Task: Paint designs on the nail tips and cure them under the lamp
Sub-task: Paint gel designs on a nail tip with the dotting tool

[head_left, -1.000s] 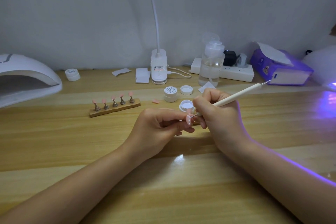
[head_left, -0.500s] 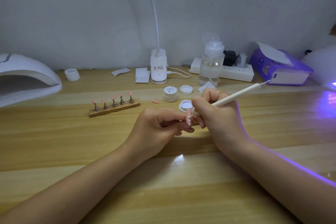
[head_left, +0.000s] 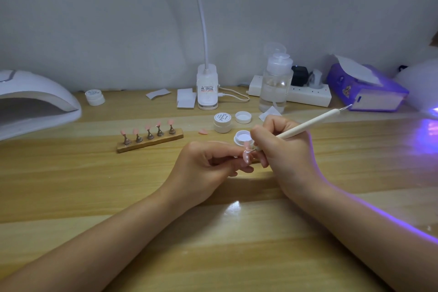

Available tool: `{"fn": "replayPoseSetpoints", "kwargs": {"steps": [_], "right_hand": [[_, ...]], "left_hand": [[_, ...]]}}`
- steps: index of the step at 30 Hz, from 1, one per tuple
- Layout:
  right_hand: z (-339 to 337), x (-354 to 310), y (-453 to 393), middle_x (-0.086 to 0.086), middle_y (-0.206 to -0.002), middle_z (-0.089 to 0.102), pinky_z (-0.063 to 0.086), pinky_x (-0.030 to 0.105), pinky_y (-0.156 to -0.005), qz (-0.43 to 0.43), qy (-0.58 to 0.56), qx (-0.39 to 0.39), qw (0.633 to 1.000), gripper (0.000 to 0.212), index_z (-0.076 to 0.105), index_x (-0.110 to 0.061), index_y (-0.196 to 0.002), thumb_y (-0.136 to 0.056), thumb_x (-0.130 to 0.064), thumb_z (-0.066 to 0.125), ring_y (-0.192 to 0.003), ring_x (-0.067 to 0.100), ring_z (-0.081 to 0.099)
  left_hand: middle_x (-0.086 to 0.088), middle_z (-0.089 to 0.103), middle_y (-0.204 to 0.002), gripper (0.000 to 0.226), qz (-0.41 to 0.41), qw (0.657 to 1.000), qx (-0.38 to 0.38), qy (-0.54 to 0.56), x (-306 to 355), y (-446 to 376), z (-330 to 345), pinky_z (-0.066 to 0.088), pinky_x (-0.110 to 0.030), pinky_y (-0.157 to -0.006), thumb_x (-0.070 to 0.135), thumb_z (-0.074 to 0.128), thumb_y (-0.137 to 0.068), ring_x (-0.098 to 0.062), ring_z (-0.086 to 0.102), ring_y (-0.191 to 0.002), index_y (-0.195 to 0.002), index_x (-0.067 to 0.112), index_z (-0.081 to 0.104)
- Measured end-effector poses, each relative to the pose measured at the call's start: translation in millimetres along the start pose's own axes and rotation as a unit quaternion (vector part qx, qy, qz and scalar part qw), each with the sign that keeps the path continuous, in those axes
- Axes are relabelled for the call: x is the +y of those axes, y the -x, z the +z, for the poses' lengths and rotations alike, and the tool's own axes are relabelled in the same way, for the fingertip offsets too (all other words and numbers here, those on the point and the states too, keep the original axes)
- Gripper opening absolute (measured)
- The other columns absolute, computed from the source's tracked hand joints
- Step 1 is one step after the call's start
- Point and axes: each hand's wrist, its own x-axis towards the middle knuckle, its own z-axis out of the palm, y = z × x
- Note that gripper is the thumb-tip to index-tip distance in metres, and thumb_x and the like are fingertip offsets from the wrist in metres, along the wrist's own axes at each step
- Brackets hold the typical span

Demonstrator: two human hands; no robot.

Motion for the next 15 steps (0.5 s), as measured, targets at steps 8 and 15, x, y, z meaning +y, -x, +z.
{"fn": "replayPoseSetpoints", "kwargs": {"steps": [8, 15], "right_hand": [[0.7, -1.0, -0.1, 0.005, -0.034, 0.032, 0.034, 0.016, -0.036, 0.002, -0.004, 0.001, 1.0, 0.04, 0.031, -0.013, -0.045, -0.073, 0.009, 0.049, -0.032, 0.015, 0.048], [0.0, 0.0, 0.1, 0.004, -0.035, 0.034, 0.034, 0.015, -0.037, -0.008, 0.013, 0.004, 1.0, 0.042, 0.032, -0.015, -0.043, -0.073, 0.008, 0.05, -0.031, 0.013, 0.046]], "left_hand": [[0.008, 0.072, -0.077, 0.022, -0.002, 1.0, 0.003, 0.0, -2.0, 0.1, -0.7, 0.051, -0.017, -0.058, 0.012, 0.063, -0.074, -0.01, 0.07, -0.07, -0.095, 0.016, 0.069], [0.011, 0.072, -0.077, 0.019, -0.002, 1.0, -0.001, 0.002, -0.6, -0.3, -0.6, 0.051, -0.017, -0.058, 0.012, 0.063, -0.074, -0.01, 0.07, -0.071, -0.091, 0.02, 0.069]]}}
